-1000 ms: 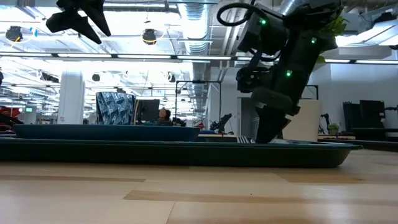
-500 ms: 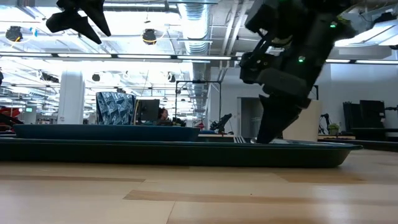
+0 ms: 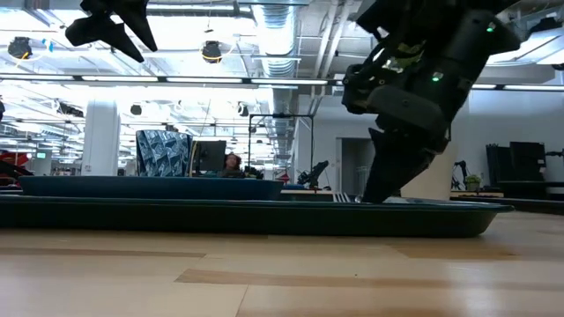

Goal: Pick and place plate/cup/fork/spoon on tray
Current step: Adjust the pink fork on the black serving tray, then adjust the yellow spoon on the black serving tray

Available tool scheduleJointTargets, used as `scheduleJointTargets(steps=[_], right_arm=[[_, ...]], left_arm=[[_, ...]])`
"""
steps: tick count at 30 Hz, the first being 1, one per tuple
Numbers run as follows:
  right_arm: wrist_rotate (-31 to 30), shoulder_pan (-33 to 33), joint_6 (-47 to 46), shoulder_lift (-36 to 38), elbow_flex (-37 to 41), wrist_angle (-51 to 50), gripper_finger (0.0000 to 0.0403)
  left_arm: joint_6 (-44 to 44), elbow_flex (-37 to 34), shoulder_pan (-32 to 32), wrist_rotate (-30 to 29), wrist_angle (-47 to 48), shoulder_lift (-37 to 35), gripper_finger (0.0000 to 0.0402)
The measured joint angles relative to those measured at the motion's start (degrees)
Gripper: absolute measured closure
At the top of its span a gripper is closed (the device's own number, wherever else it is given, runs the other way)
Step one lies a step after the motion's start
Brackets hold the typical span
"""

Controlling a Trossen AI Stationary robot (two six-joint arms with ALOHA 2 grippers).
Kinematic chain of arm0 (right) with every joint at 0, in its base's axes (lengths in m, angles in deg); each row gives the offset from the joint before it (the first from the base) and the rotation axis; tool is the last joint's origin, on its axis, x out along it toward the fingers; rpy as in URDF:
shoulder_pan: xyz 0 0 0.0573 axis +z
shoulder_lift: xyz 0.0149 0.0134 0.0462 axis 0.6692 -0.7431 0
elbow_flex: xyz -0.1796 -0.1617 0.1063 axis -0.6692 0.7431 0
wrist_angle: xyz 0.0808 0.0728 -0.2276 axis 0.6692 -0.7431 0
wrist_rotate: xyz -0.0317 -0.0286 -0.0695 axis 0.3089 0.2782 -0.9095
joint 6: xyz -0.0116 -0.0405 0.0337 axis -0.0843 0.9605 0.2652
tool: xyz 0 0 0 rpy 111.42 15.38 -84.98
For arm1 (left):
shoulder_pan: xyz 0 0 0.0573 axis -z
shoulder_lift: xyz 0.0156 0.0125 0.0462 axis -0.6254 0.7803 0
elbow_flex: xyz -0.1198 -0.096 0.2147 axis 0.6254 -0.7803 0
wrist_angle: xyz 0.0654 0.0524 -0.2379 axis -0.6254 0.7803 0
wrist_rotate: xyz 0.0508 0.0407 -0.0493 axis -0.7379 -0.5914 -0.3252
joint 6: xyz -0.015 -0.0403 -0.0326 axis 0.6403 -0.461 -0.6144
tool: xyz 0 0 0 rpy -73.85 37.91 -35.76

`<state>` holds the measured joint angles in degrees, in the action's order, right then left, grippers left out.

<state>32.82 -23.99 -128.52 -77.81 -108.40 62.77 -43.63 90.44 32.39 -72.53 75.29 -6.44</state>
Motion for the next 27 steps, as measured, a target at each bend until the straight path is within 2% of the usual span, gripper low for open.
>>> scheduleJointTargets(steps=[10, 14, 23, 27], right_arm=[[-0.4, -2.5, 1.1, 0.0, 0.0, 2.1, 0.0305], [-0.4, -2.3, 3.1, 2.7, -0.7, 1.4, 0.0305], [-5.0, -5.1, 3.9, 6.6, -0.7, -17.7, 0.0306], [-3.9, -6.6, 5.0, 6.6, 0.8, -15.9, 0.0306]], left_arm=[[-0.4, 0.0, 0.0, -0.1, 0.0, 0.0, 0.0248], [-0.4, 0.0, 0.0, -0.1, 0.0, 0.0, 0.0248], [0.0, 0.0, 0.0, 0.0, 0.0, 0.0, 0.0248], [0.5, 0.0, 0.0, -0.2, 0.0, 0.0, 0.0248]])
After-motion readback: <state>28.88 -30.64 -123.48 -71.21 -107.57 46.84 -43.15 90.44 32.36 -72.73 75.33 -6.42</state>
